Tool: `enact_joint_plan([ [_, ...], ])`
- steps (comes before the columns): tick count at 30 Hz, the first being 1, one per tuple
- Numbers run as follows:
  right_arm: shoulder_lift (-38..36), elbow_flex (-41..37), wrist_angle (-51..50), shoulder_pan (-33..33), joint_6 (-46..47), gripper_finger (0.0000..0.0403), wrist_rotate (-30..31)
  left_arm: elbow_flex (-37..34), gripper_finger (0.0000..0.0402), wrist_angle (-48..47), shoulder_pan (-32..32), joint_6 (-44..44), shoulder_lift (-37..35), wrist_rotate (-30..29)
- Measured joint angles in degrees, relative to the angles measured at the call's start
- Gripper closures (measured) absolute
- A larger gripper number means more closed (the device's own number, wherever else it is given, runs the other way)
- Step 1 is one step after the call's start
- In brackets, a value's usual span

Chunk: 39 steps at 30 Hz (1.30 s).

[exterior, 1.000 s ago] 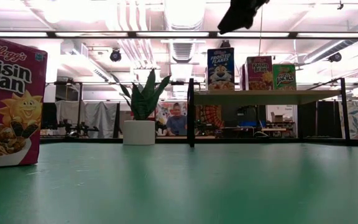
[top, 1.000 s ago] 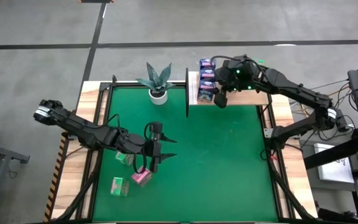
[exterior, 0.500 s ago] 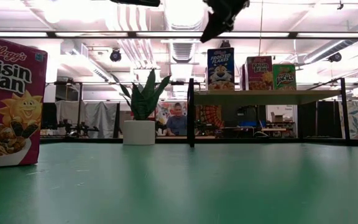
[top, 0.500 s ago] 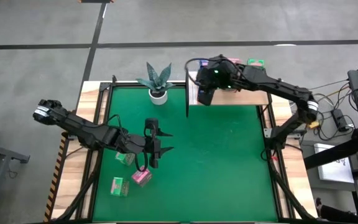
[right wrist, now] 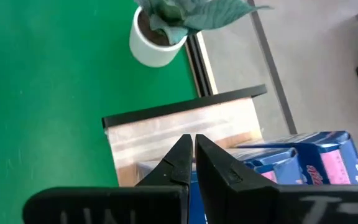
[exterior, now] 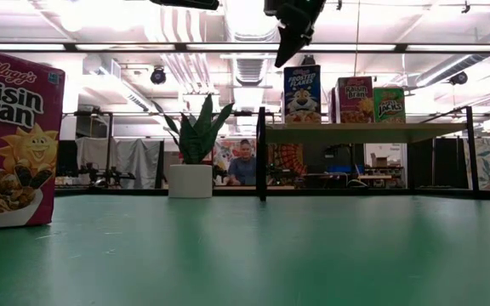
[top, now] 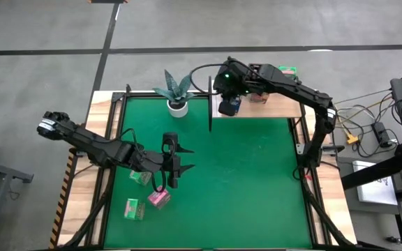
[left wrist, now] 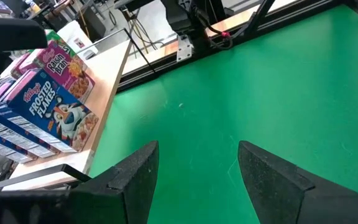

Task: Stack cereal on shelf
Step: Put the blue cereal box on the shelf aligned with the other blue cereal boxes

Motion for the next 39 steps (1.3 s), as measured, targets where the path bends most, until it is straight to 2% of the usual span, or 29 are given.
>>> enact_joint_plan([
  [10,0.05,0.1,-4.05,1.29,-1.1,0.0394,-0.14,0.0,0.0198,0.04,0.0,-0.2,0.0,0.02],
  [22,-0.11,0.13,-4.23,1.64,-1.59,0.0394,-0.11,-0.02,0.0198,0.09,0.0,-0.24,0.0,0.02],
  [33,-0.54,5.37,-6.29,0.98,-2.29,0.0394,-0.13,-0.02,0.0198,0.11,0.0,-0.42,0.0,0.04],
  [39,-0.57,5.05,-9.4,-0.57,-3.05,0.0394,-0.16,-0.02,0.0198,0.11,0.01,-0.42,0.0,0.04],
])
